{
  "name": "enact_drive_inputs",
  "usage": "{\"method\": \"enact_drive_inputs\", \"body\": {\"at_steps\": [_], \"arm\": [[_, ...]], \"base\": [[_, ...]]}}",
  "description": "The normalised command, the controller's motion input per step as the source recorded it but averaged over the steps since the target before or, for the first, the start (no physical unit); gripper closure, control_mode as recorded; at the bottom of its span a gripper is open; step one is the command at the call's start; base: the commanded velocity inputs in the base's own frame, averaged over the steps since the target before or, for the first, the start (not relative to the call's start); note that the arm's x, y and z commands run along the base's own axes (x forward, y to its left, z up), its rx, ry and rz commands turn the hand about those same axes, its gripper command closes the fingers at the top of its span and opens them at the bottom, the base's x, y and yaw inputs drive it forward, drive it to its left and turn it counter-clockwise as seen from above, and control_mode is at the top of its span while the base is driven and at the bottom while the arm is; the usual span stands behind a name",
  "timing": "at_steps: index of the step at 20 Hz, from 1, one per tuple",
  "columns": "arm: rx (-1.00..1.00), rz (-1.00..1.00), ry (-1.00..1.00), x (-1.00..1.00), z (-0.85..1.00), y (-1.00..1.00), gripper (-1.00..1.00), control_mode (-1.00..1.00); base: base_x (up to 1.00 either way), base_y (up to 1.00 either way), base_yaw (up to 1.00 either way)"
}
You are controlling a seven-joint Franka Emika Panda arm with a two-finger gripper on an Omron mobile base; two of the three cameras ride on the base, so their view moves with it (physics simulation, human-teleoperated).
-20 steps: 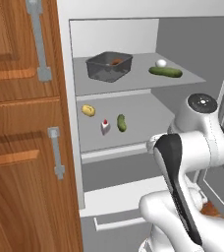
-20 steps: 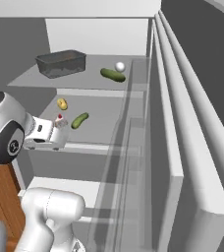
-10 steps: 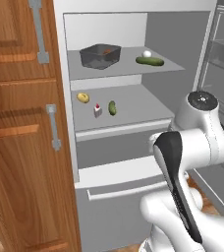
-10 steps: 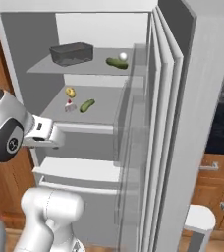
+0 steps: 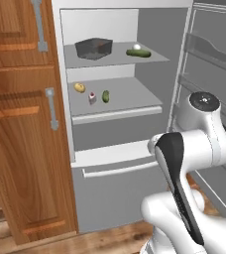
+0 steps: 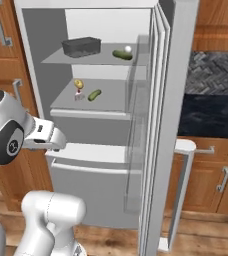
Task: Place the tupperware on the top shelf of the fridge. Make space for the tupperware among the existing items by rearranging them on the shelves if needed. Close the fridge door when finished.
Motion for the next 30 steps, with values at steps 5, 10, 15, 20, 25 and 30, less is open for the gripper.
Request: {"method": "enact_drive_inputs", "body": {"at_steps": [5,10,15,20,25,30], "arm": [[0.00,0.00,0.00,0.00,0.00,0.00,-1.00,1.00],[0.00,0.00,0.00,0.00,0.00,0.00,-1.00,1.00],[0.00,0.00,0.00,0.00,0.00,0.00,-1.00,1.00],[0.00,0.00,0.00,0.00,0.00,0.00,-1.00,1.00],[0.00,0.00,0.00,0.00,0.00,0.00,-1.00,1.00],[0.00,0.00,0.00,0.09,0.00,-0.01,-1.00,-1.00]], "base": [[-0.52,0.01,-0.04],[-0.35,0.03,-0.12],[-0.42,0.00,-0.10],[-0.43,0.00,-0.08],[-0.03,0.00,-0.02],[0.00,0.00,0.00]]}}
